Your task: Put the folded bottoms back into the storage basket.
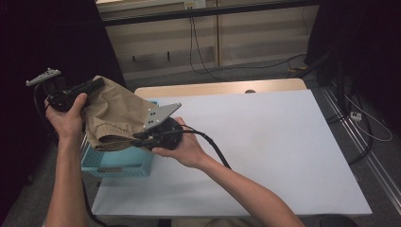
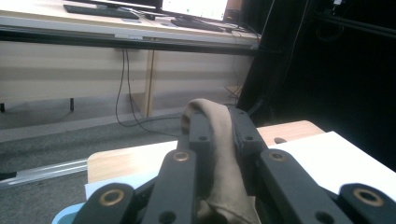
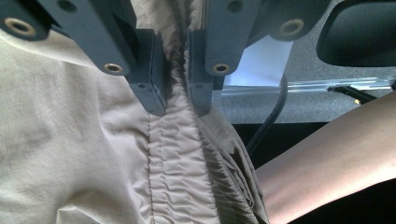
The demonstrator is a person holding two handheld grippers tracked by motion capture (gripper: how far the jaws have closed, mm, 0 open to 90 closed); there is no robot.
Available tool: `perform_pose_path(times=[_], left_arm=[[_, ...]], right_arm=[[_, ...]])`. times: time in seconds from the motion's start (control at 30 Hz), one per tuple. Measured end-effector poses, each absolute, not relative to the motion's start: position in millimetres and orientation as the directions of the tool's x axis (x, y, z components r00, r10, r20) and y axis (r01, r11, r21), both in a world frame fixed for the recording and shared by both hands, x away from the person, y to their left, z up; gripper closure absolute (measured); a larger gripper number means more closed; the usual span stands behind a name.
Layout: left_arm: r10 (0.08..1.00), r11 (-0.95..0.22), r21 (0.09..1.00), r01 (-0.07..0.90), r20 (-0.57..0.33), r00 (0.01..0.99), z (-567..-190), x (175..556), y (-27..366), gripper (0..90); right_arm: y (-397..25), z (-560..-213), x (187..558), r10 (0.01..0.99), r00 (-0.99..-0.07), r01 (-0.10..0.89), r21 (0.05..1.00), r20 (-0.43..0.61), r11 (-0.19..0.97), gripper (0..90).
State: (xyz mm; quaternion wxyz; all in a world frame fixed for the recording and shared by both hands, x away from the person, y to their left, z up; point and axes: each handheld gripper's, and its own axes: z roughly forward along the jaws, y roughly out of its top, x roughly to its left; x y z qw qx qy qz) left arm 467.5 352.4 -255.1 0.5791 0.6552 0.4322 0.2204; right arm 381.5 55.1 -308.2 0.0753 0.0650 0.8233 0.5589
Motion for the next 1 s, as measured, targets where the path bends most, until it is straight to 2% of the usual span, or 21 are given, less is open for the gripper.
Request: perform_pose_path(times=[0.37, 1.0], left_arm=[[0.829, 0.055, 0.943, 0.328, -0.226, 0.512, -261.0, 472.9, 366.1, 81.8], [0.842, 0.081, 0.921, 0.382, -0.268, 0.468, -292.5, 491.4, 390.9, 81.7]], right_arm=[[72.6, -312.6, 389.5, 0.185, -0.982, 0.037, 0.927, -0.035, 0.374, 78.4], [104.7, -334.4, 400.0, 0.186, -0.983, 0.083, 0.913, 0.008, 0.4, 78.3]])
